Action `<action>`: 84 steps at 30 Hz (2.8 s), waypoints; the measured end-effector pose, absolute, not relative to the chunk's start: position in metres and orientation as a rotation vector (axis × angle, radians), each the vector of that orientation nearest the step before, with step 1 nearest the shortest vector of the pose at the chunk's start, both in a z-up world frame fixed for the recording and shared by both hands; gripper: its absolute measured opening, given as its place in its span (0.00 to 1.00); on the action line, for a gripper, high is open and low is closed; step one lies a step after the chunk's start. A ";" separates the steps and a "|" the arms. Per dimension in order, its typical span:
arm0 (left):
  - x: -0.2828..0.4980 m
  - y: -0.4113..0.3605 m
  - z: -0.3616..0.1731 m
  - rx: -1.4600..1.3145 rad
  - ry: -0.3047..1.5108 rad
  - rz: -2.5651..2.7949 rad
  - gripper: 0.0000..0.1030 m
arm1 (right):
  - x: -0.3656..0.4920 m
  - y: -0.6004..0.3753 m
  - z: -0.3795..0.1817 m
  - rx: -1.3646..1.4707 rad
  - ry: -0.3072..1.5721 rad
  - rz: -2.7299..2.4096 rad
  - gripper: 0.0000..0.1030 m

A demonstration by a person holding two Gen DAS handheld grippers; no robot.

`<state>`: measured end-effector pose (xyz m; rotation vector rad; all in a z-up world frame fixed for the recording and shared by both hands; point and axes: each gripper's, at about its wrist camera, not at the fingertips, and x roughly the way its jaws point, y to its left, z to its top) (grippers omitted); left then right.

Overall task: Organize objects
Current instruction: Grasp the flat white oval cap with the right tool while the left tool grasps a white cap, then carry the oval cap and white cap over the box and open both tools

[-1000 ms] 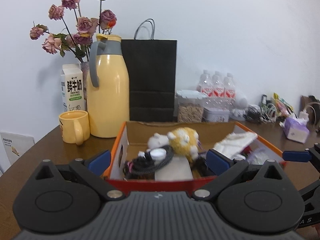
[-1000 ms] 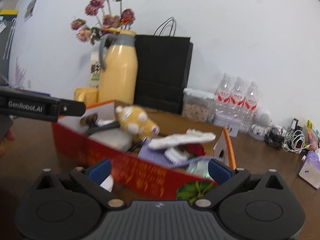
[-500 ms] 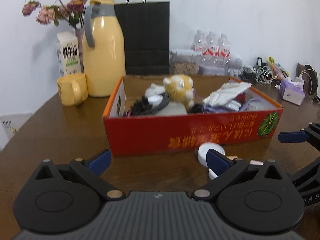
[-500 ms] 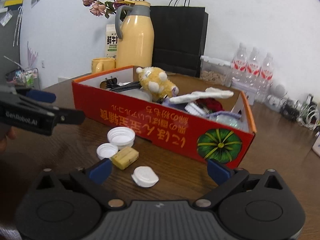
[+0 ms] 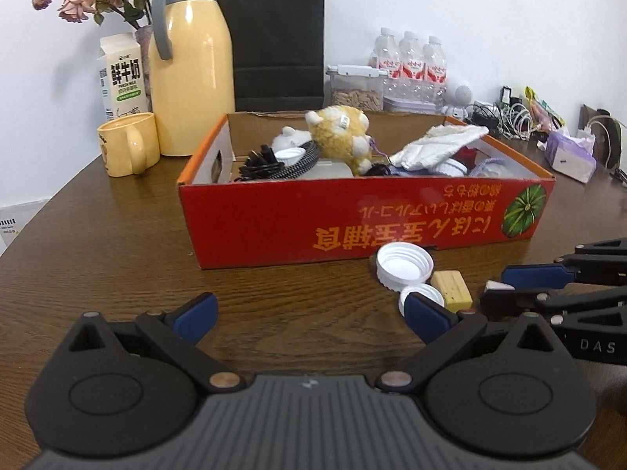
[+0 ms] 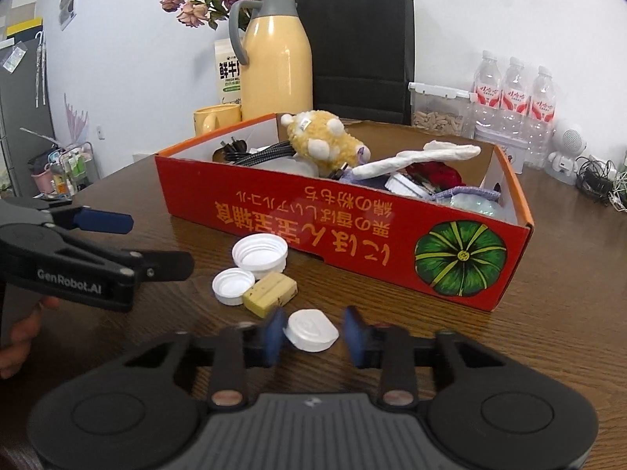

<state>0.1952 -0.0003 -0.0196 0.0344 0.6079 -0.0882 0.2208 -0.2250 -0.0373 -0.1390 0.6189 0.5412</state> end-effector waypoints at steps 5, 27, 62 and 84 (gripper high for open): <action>0.195 -0.010 -0.023 0.059 0.622 -0.105 1.00 | 0.218 -0.225 -0.036 -0.141 0.600 0.540 0.27; 0.201 -0.053 -0.028 0.106 0.628 -0.223 0.29 | 0.215 -0.234 -0.031 -0.095 0.534 0.517 0.27; 0.269 -0.015 0.062 -0.021 0.299 -0.049 0.29 | 0.286 -0.194 0.052 -0.074 0.233 0.410 0.27; 0.294 -0.002 0.039 -0.049 0.304 0.007 0.95 | 0.330 -0.201 0.008 -0.067 0.313 0.301 0.84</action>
